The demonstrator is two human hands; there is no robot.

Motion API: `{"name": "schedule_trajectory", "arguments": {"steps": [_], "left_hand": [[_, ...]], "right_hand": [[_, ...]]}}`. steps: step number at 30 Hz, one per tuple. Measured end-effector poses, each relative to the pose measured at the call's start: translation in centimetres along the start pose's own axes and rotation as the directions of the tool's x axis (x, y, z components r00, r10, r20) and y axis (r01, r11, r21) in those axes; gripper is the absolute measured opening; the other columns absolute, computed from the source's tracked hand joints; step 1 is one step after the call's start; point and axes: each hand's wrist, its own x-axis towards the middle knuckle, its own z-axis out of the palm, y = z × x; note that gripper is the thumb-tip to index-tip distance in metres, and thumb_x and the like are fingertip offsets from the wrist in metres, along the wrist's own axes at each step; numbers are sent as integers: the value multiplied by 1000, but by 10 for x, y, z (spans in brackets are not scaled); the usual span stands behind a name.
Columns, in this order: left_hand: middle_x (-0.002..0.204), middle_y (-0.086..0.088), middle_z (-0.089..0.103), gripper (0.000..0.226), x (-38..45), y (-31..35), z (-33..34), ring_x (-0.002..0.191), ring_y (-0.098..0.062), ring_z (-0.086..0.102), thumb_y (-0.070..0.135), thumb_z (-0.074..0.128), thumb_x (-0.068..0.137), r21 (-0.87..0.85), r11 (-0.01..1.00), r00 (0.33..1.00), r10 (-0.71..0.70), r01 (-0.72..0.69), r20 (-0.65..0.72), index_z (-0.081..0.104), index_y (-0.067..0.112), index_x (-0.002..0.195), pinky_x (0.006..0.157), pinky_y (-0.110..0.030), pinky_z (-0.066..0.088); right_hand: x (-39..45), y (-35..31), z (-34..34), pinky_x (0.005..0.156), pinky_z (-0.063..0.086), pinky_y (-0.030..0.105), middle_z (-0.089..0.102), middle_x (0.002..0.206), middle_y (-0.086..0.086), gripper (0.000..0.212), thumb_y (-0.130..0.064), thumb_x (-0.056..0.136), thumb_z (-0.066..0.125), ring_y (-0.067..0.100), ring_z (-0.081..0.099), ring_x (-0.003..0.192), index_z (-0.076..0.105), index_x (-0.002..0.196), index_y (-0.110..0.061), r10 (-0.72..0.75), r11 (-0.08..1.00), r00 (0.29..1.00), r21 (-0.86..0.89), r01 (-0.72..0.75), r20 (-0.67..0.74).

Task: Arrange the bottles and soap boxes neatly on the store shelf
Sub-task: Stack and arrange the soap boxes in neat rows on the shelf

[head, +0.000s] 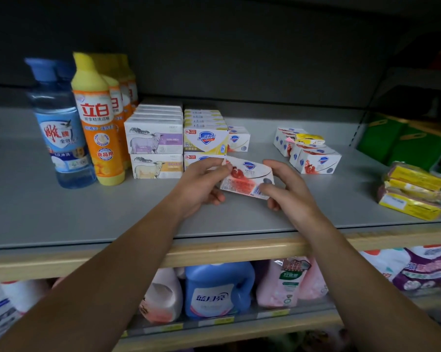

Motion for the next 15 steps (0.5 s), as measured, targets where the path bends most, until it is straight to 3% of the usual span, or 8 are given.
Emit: {"name": "schedule_trajectory", "arguments": {"steps": [3,6,8,11,13,15], "left_hand": [[82,-7,69,37,1,-2,-2,39,-16,50,11,68,88,28,999,998,44,-45,47,62,26,121,38,-20,36],[103,-8,73,49,-2,-2,-4,43,-18,52,-2,63,87,-9,996,986,84,-83,145,62,34,121,41,-23,40],[112,-7,71,55,-2,-1,-4,48,-21,56,-6,62,87,-46,995,984,91,-85,156,60,35,124,45,-27,47],[113,-6,70,41,-2,-1,-4,63,-25,66,0,63,88,-120,991,988,76,-60,132,62,25,121,60,-35,57],[113,-11,68,27,-1,-2,-3,79,-28,70,6,63,89,-140,989,994,60,-46,94,64,13,116,72,-38,59],[120,-9,64,19,1,-4,-2,95,-26,69,4,63,89,-111,992,995,73,-66,64,66,7,107,80,-39,59]], "right_hand": [[3,3,0,44,40,21,63,120,-10,49,-26,79,71,6,56,54,56,124,-40,23,998,999,65,-20,-42],[6,7,1,41,38,19,66,119,-7,46,-22,85,74,-2,58,56,57,127,-31,60,998,994,33,-57,-92],[8,9,1,40,38,17,71,112,-2,35,-15,85,74,-1,59,54,63,117,-24,49,999,995,25,-47,-83],[6,8,-2,49,48,24,70,112,3,30,-5,84,71,17,66,58,63,109,-20,24,993,998,118,-18,-56],[5,7,-3,64,56,30,68,115,4,27,-8,83,71,26,72,76,64,106,-18,24,975,999,220,-18,-25],[5,8,-3,78,57,33,64,123,-3,22,-9,84,72,20,71,96,66,101,-20,14,982,1000,190,-9,-24]]}}
